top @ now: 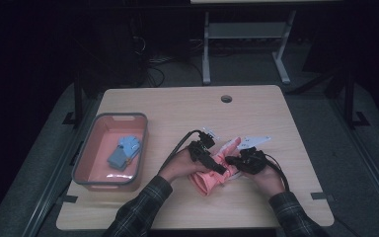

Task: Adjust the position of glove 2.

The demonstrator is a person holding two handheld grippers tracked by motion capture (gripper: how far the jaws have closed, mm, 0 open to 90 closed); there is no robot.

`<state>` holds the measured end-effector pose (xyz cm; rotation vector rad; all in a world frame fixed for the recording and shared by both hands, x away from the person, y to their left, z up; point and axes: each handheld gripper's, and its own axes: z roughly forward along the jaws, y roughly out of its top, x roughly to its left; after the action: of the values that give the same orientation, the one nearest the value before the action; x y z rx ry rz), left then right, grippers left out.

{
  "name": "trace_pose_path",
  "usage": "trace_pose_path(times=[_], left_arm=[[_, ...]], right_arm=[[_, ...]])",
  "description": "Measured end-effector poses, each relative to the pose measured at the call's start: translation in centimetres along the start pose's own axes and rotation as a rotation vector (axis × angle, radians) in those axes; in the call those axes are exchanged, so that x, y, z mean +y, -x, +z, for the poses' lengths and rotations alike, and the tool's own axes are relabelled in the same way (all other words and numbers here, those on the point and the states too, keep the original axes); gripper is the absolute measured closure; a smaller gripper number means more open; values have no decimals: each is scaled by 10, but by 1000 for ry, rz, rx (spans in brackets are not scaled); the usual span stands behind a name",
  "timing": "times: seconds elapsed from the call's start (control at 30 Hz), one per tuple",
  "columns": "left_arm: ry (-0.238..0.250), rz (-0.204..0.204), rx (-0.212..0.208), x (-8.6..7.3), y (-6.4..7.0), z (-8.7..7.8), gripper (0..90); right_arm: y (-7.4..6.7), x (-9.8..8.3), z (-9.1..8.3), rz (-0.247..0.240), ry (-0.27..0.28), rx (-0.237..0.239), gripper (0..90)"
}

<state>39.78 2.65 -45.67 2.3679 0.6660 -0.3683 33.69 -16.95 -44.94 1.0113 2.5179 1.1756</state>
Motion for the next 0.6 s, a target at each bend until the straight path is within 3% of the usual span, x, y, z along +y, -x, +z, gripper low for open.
trace_pose_path(times=[0.3, 0.6], left_arm=[[-13, 2, -3, 0, 2, 0, 189], [-38, -23, 6, 0, 2, -3, 356]], right_arm=[[0, -2, 0, 2, 11, 8, 900], [-1, -1, 2, -9, 17, 0, 900]])
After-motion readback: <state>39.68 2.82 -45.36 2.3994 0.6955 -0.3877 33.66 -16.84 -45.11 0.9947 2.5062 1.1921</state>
